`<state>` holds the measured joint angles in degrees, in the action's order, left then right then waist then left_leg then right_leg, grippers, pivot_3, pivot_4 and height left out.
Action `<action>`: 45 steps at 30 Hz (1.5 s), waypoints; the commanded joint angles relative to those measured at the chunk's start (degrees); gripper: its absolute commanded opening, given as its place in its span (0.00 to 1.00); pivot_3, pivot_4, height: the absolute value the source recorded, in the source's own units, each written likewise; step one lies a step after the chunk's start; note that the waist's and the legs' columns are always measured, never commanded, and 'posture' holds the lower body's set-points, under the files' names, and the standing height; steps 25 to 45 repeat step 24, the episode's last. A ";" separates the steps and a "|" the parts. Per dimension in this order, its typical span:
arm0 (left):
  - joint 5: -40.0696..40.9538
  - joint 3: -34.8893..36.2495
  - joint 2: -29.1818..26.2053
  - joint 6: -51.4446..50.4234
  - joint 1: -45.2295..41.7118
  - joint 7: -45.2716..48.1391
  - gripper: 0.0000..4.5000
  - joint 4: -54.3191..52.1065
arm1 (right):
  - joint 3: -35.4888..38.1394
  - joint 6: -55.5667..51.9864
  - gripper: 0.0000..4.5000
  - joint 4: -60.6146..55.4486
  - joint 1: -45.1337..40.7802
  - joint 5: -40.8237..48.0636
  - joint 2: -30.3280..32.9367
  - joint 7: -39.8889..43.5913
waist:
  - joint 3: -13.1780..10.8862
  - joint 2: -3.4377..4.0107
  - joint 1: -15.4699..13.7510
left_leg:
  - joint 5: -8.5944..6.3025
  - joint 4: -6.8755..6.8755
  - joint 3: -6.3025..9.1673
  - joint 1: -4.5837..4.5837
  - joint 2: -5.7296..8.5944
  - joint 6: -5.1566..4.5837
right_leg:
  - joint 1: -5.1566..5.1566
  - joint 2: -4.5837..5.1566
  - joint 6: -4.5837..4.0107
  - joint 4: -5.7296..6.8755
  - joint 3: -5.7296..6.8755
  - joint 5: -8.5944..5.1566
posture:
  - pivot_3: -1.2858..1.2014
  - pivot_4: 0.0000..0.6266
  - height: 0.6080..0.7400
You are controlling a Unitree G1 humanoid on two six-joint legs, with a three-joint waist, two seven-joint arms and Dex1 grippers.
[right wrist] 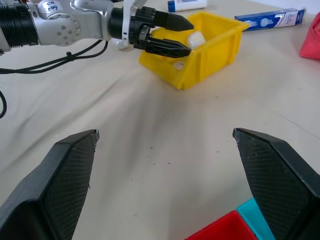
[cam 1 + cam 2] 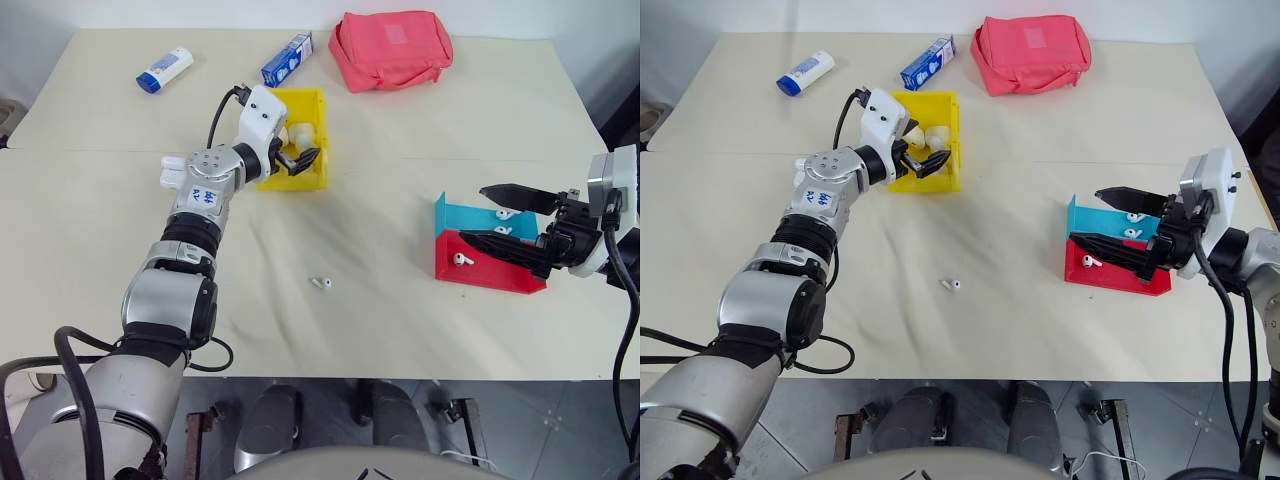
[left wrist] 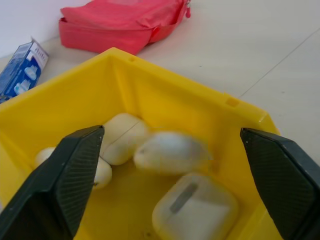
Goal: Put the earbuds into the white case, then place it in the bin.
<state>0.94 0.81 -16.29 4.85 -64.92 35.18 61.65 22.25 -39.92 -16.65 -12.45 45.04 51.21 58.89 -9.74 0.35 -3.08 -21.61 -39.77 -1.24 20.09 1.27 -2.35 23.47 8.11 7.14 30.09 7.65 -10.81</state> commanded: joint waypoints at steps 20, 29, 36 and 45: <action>22.69 9.70 -22.79 -11.33 30.64 37.70 0.99 -40.63 | 2.93 15.23 1.00 11.07 13.33 -11.07 10.28 19.06 | 0.01 0.03 0.39 | -0.13 0.01 -0.18 -0.40 -0.20 0.09 | -0.06 -0.07 -0.06 0.15 -0.29 -0.03 | 0.52 0.24 1.00; 24.04 9.89 -22.99 -11.58 32.08 38.66 0.99 -42.42 | 2.85 15.55 1.00 12.07 12.78 -11.29 9.98 18.93 | 0.01 0.03 0.36 | -0.20 0.04 -0.22 -0.58 -0.23 0.13 | -0.09 -0.06 -0.11 0.25 -0.42 -0.07 | 0.52 0.24 1.00; 24.04 9.89 -22.99 -11.58 32.08 38.66 0.99 -42.42 | 2.85 15.55 1.00 12.07 12.78 -11.29 9.98 18.93 | 0.01 0.03 0.36 | -0.20 0.04 -0.22 -0.58 -0.23 0.13 | -0.09 -0.06 -0.11 0.25 -0.42 -0.07 | 0.52 0.24 1.00; 24.04 9.89 -22.99 -11.58 32.08 38.66 0.99 -42.42 | 2.85 15.55 1.00 12.07 12.78 -11.29 9.98 18.93 | 0.01 0.03 0.36 | -0.20 0.04 -0.22 -0.58 -0.23 0.13 | -0.09 -0.06 -0.11 0.25 -0.42 -0.07 | 0.52 0.24 1.00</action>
